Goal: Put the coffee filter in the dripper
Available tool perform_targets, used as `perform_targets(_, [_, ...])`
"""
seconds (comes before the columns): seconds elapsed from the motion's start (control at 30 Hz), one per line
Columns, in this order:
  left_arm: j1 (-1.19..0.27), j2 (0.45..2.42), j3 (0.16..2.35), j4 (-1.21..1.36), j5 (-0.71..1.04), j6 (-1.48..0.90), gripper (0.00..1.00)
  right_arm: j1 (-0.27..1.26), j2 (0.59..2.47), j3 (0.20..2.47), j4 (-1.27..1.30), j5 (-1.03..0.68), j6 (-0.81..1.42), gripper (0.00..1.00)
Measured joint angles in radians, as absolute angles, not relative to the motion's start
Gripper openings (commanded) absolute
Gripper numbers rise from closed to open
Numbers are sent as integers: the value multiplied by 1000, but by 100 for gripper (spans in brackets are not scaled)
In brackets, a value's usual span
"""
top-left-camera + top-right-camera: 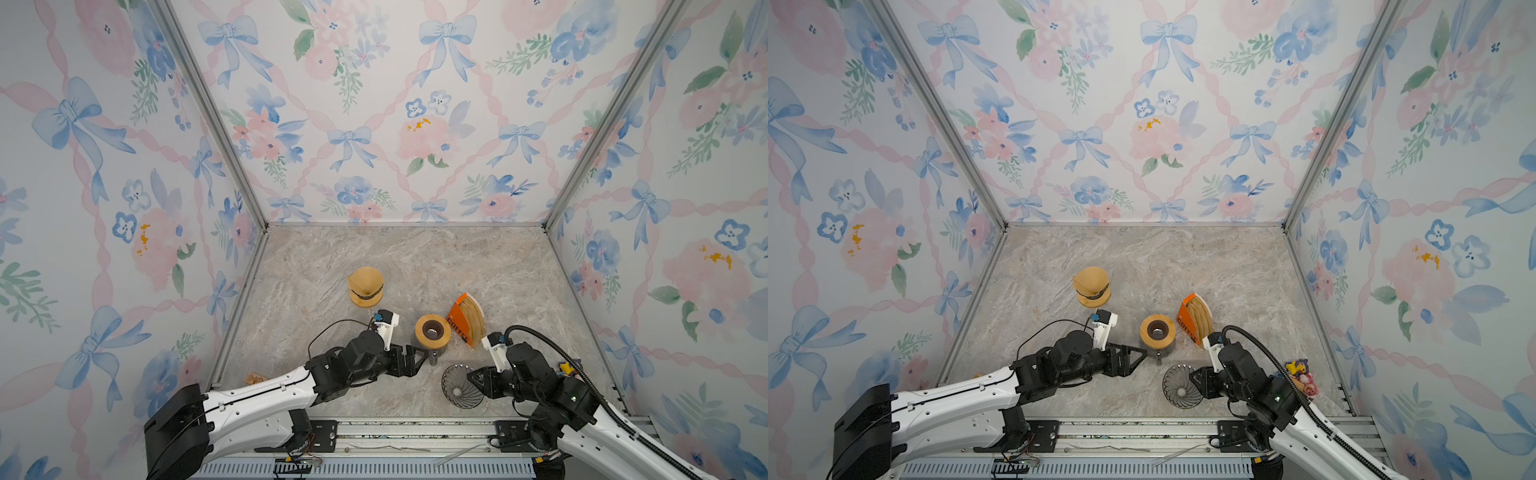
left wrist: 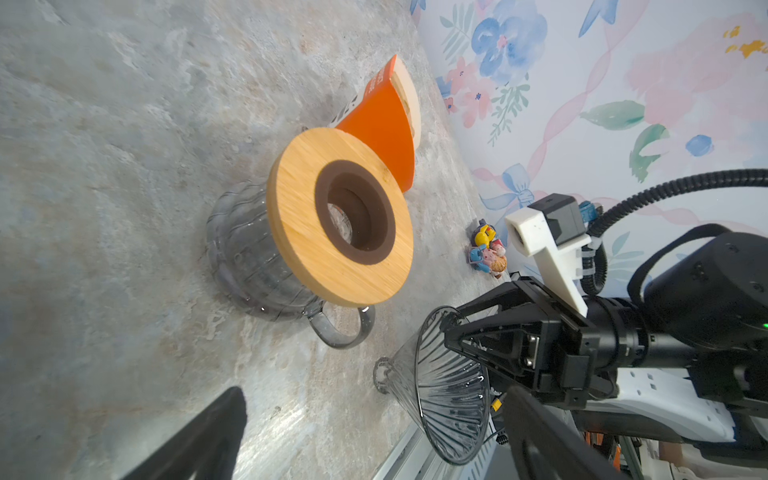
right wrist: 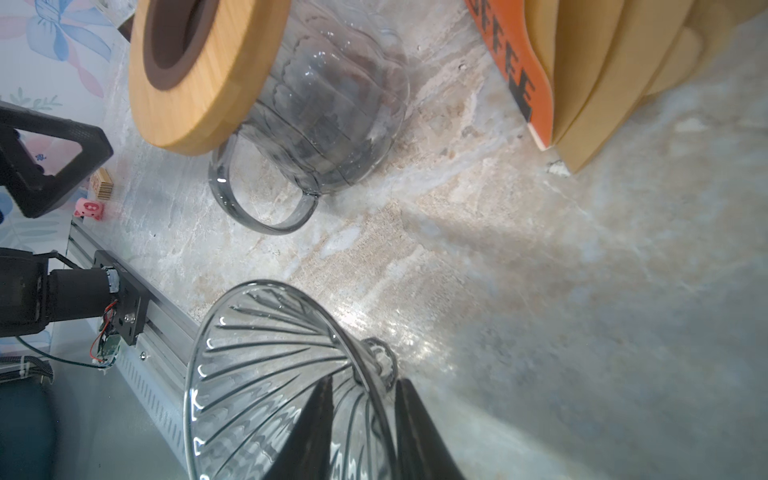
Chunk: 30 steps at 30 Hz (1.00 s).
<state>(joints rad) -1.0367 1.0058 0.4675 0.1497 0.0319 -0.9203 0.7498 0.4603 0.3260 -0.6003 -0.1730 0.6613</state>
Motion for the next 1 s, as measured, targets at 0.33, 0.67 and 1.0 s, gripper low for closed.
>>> perform_targets(0.33, [-1061, 1044, 471, 152, 31, -909, 98, 757, 451, 326, -600, -139, 663, 20])
perform_targets(0.67, [-1061, 1049, 481, 152, 31, -909, 98, 762, 443, 326, -601, -115, 665, 13])
perform_targets(1.0, [-1061, 1004, 481, 152, 31, -902, 98, 768, 405, 328, -620, -73, 672, 9])
